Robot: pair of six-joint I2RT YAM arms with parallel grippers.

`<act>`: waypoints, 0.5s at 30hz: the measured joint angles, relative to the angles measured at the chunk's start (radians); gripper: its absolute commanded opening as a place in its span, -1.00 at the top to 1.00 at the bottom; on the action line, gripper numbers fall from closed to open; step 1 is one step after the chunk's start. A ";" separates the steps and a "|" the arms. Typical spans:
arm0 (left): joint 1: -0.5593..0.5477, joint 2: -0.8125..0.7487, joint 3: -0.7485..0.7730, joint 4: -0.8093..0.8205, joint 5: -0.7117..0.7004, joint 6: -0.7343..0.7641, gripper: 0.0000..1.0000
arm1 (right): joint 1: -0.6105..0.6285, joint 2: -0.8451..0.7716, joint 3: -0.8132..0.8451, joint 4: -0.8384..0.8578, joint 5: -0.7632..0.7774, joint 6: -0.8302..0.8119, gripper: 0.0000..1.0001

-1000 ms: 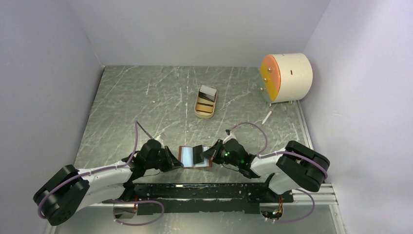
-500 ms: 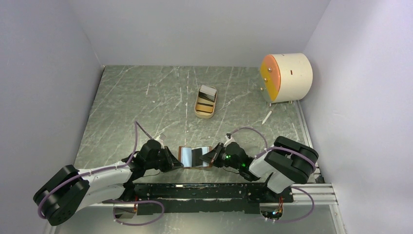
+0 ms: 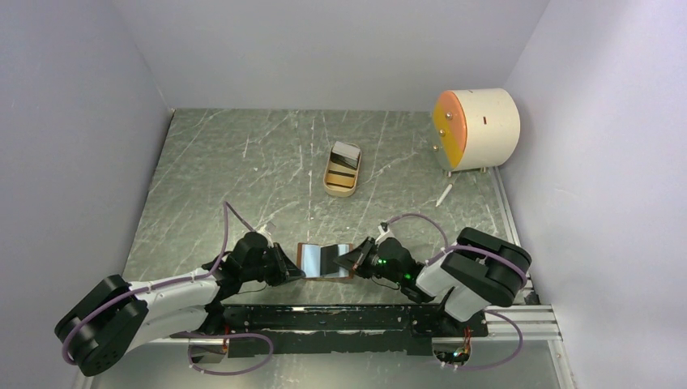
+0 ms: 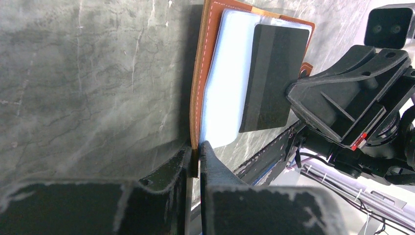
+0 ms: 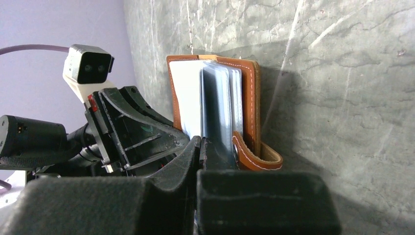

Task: Put the credit cards into the card holder
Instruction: Insert the credit card into the card holder.

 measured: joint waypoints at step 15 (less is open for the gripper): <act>0.000 0.003 0.000 0.000 0.000 0.000 0.76 | 0.001 0.124 0.027 0.086 -0.036 -0.003 0.71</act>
